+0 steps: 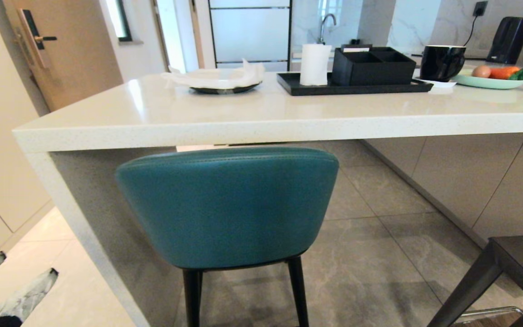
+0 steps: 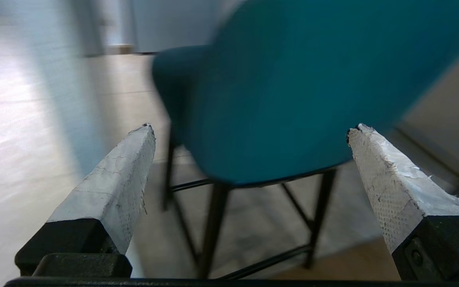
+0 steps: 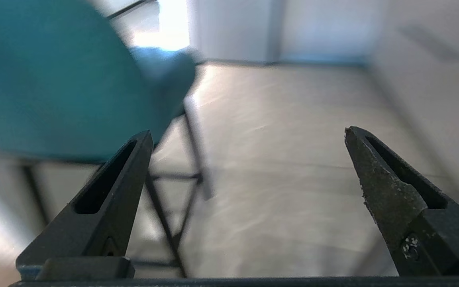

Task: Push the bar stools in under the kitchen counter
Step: Pull the blue chair out from under the dining table

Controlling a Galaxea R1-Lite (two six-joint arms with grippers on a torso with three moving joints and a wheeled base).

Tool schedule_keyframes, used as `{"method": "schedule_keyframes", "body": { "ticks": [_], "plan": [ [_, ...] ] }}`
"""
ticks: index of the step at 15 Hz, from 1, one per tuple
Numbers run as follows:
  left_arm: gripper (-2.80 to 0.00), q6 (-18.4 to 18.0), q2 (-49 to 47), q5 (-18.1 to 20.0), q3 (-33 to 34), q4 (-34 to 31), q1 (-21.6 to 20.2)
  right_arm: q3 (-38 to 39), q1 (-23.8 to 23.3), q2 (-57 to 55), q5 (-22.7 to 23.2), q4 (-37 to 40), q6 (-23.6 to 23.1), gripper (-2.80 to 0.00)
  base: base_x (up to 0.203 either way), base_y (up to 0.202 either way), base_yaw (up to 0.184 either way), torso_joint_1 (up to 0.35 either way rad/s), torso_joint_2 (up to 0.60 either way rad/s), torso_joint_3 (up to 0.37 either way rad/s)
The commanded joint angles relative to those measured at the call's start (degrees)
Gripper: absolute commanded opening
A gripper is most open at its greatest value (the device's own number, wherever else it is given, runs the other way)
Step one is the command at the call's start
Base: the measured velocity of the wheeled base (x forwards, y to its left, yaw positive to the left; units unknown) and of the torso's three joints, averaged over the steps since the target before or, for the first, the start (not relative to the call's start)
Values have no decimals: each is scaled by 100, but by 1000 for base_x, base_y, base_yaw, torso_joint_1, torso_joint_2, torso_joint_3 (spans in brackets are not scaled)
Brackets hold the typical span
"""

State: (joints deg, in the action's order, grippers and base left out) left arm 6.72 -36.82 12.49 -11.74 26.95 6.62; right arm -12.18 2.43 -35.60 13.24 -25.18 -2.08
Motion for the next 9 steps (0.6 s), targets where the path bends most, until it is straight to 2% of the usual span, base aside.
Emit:
{"method": "schedule_keyframes", "body": {
  "ticks": [1,3,6,7,9],
  "plan": [
    [0,33,-1274,601,215,1024,104,-1,40,-1078,352,-380,-11,0,0,0,0,0,0,0],
    [0,57,-1804,925,199,1307,103,20,45,-1709,444,-1045,-58,0,0,0,0,0,0,0],
    [0,124,-2077,1023,296,1987,84,289,142,-2066,647,-1950,-133,0,0,0,0,0,0,0],
    [0,134,-2056,1012,295,1989,-13,371,143,-1986,677,-2016,-9,0,0,0,0,0,0,0],
    [0,117,-2108,1021,288,1976,-402,499,136,-1804,681,-2103,599,0,0,0,0,0,0,0]
  ]
}}
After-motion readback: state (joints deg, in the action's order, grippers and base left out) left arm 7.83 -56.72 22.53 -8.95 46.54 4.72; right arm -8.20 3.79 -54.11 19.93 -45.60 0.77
